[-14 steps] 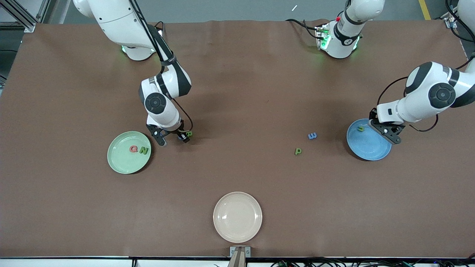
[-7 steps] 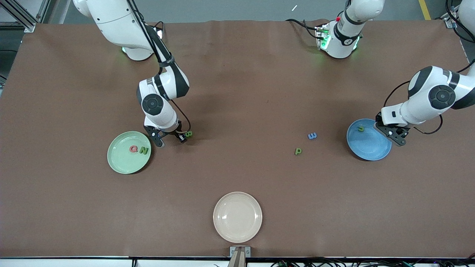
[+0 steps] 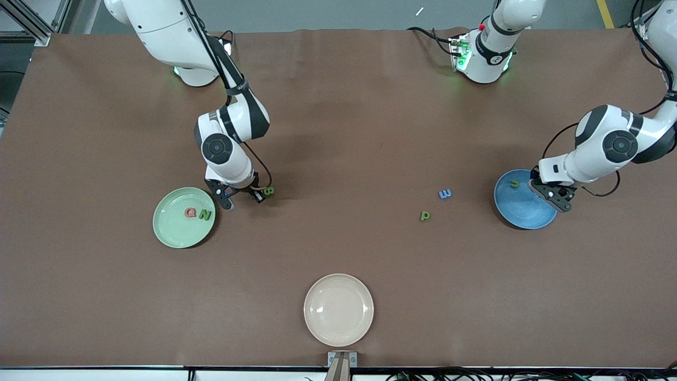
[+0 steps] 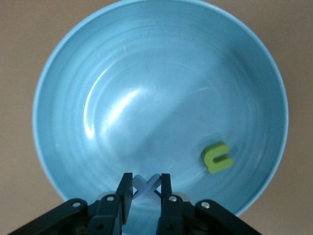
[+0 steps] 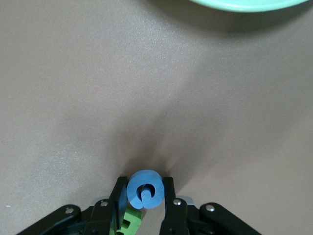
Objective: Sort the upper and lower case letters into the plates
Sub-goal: 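Release the x into the blue plate while the right gripper carries C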
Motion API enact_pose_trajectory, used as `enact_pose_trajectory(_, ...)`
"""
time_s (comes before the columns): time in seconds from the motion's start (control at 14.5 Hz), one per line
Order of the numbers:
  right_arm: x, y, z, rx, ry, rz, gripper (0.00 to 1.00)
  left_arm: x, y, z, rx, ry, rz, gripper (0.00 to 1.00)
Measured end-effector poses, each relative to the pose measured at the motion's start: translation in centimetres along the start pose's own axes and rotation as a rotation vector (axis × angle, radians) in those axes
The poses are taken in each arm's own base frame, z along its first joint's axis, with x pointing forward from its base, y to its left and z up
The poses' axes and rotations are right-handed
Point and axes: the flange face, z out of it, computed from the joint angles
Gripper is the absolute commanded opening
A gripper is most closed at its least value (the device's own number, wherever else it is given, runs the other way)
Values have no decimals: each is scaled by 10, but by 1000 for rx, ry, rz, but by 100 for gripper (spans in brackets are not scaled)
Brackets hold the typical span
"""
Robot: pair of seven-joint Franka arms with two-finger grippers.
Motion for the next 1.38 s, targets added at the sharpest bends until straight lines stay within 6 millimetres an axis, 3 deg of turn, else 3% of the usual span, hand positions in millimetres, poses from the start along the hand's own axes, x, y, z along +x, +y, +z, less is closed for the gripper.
enact_pose_trajectory(0.21,14,1,-10,18,2,-5,0,9,7,2,0,2,-9,21)
enact_pose_trajectory(0.41,64,12,-42,18,-18,-36,0,11,8,3,3,1,-12,31)
enact_pose_trajectory(0.48,85,18,-55,22,-24,-51,0,10,7,3,4,0,-12,44)
enact_pose_trajectory(0.62,126,35,-71,36,-28,-85,0,8,5,4,7,-3,-17,100)
enact_pose_trajectory(0.83,177,64,-72,39,-30,-106,0,7,-1,1,17,-1,-23,100)
enact_pose_trajectory(1.03,205,82,-70,39,-32,-120,1,10,-3,-10,31,3,-29,100)
enact_pose_trajectory(1.17,214,89,-67,37,-33,-131,1,16,1,-29,5,21,-54,100)
enact_pose_trajectory(1.38,228,98,-56,38,-26,-144,1,35,15,-75,-22,5,-106,100)
